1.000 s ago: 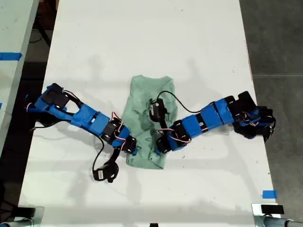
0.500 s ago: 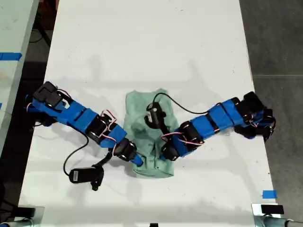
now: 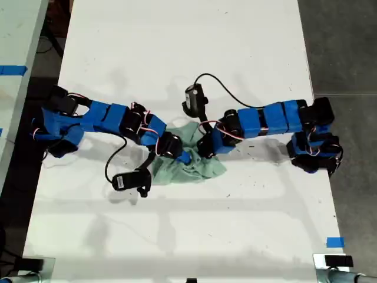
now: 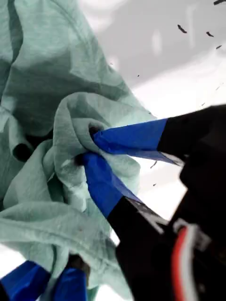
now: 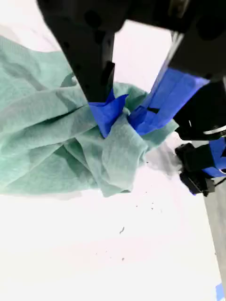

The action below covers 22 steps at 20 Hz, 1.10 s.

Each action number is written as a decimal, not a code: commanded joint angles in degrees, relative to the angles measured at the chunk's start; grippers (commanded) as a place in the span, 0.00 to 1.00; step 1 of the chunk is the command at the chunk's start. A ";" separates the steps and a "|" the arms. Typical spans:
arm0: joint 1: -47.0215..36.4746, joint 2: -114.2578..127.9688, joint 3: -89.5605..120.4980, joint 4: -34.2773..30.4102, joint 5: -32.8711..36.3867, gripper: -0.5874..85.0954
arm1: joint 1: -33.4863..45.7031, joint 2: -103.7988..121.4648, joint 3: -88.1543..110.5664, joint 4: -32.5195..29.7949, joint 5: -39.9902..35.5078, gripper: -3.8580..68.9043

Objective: Fold t shirt

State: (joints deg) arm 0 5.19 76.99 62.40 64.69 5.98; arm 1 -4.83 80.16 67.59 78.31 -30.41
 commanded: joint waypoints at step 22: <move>-16.17 124.10 121.64 -5.54 -17.75 0.05 | 22.41 120.85 101.16 2.37 7.91 0.50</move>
State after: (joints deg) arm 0 -10.81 196.00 181.67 56.07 -9.93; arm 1 17.31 199.95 167.70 80.33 -22.85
